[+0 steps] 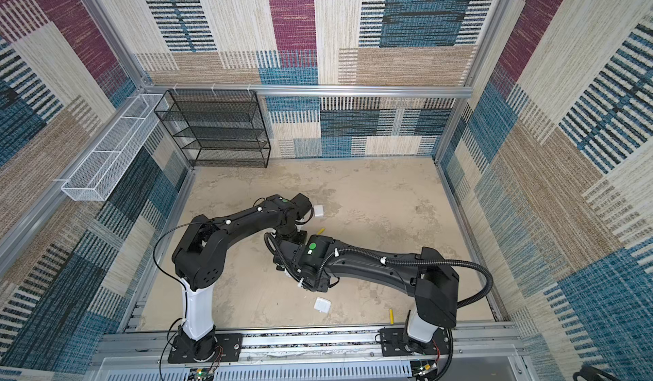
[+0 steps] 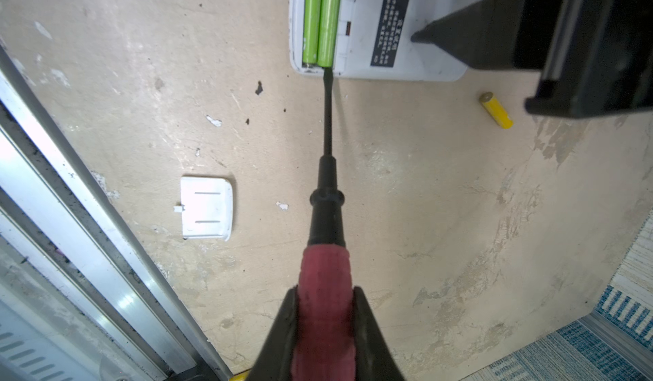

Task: Unload the batteries from the remote control

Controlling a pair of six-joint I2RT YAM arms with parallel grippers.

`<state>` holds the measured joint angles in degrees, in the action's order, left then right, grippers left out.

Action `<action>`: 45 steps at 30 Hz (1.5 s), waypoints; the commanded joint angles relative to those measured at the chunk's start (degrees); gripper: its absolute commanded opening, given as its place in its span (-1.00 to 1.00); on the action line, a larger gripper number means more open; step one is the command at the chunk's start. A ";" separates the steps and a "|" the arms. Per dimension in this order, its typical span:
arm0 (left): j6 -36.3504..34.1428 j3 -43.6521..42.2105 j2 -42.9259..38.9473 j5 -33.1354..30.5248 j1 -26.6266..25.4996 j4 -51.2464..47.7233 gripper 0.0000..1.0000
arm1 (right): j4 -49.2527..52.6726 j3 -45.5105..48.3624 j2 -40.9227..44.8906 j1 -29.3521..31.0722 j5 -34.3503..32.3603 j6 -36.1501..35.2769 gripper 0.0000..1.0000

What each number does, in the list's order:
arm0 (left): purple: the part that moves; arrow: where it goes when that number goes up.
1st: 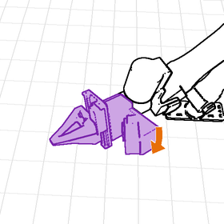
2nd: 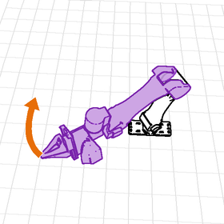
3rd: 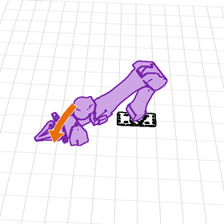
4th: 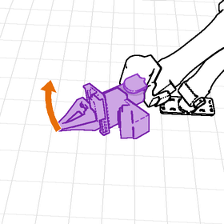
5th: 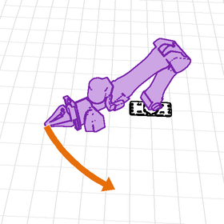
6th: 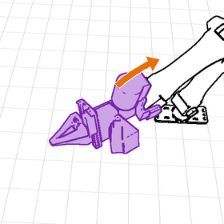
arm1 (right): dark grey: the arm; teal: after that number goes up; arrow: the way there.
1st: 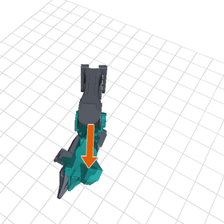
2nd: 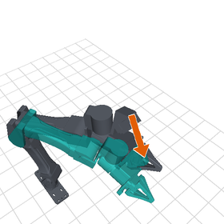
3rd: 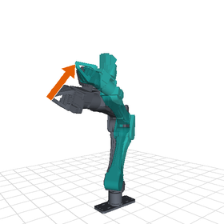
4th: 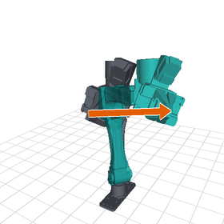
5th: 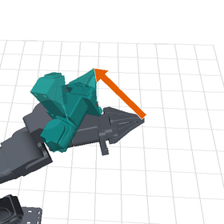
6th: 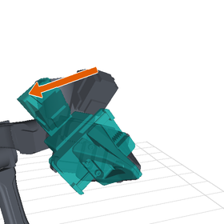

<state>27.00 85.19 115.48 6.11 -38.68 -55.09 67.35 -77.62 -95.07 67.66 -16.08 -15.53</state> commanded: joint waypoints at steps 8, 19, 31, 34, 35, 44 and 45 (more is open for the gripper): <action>0.33 -0.29 1.58 -1.63 -0.43 -0.54 -0.33 | -2.90 -0.58 -1.81 0.37 1.06 0.13 -1.00; -1.19 0.39 3.14 -1.92 -0.35 -0.48 -0.35 | -12.78 4.98 1.06 0.37 5.60 11.24 -1.00; -3.52 1.39 4.71 -1.98 -0.17 -0.58 -0.37 | -20.35 10.96 3.69 0.41 5.95 20.69 -1.00; -4.12 2.27 5.26 -2.06 -0.03 -1.10 -0.37 | -22.33 12.37 4.17 0.38 6.14 22.38 -1.00; -4.36 2.53 5.42 -2.07 0.00 -1.19 -0.37 | -22.97 12.79 4.30 0.37 6.06 22.93 -1.00; -5.47 3.71 6.51 -1.98 0.44 -1.60 -0.38 | -27.50 17.11 5.90 0.38 5.49 28.10 -1.00; -5.47 3.75 6.51 -1.97 0.44 -1.67 -0.38 | -28.28 17.68 6.15 0.41 5.64 28.60 -1.00</action>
<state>23.20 89.76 120.05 5.82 -38.22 -58.50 50.46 -60.71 -89.38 68.10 -9.61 9.87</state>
